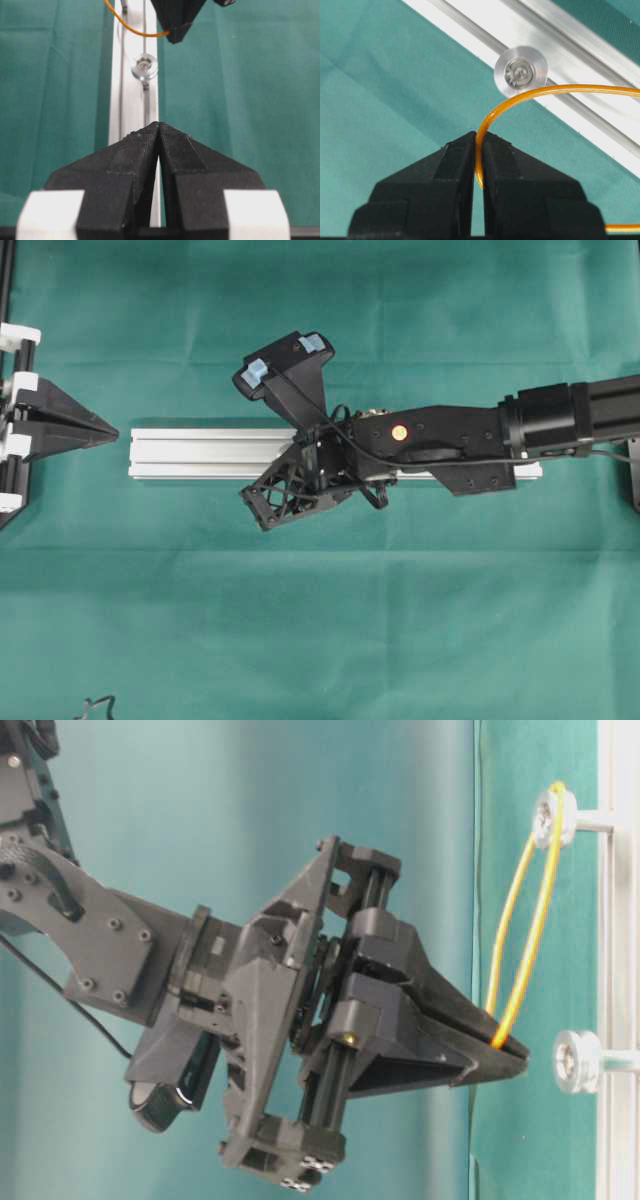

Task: Hook the rubber onto the shaft.
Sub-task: 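Rotate the right gripper and stretch the band toward the left peg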

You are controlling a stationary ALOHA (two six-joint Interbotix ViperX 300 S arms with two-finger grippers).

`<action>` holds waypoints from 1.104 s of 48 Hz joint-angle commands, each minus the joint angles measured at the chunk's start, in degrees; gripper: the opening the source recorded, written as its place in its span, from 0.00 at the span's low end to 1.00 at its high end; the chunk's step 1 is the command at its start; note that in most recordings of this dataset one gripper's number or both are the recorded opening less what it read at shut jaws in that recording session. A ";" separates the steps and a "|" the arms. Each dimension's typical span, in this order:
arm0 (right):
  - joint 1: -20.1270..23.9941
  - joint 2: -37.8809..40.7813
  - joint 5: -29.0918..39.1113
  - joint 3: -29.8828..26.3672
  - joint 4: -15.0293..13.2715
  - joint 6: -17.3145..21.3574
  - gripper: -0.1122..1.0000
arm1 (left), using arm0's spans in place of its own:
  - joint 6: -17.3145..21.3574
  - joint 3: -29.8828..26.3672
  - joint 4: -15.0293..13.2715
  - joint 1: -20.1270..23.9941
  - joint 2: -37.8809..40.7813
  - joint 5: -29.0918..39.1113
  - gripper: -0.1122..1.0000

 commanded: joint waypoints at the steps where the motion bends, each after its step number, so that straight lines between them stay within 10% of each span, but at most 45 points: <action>1: -0.09 -0.97 -1.05 -1.58 -0.18 -0.09 0.15 | 0.09 -1.93 0.18 -0.18 0.44 -0.18 0.10; 53: -1.58 1.49 -7.21 -1.58 -4.22 0.00 0.15 | 0.09 -1.85 0.18 -0.09 0.35 -0.18 0.10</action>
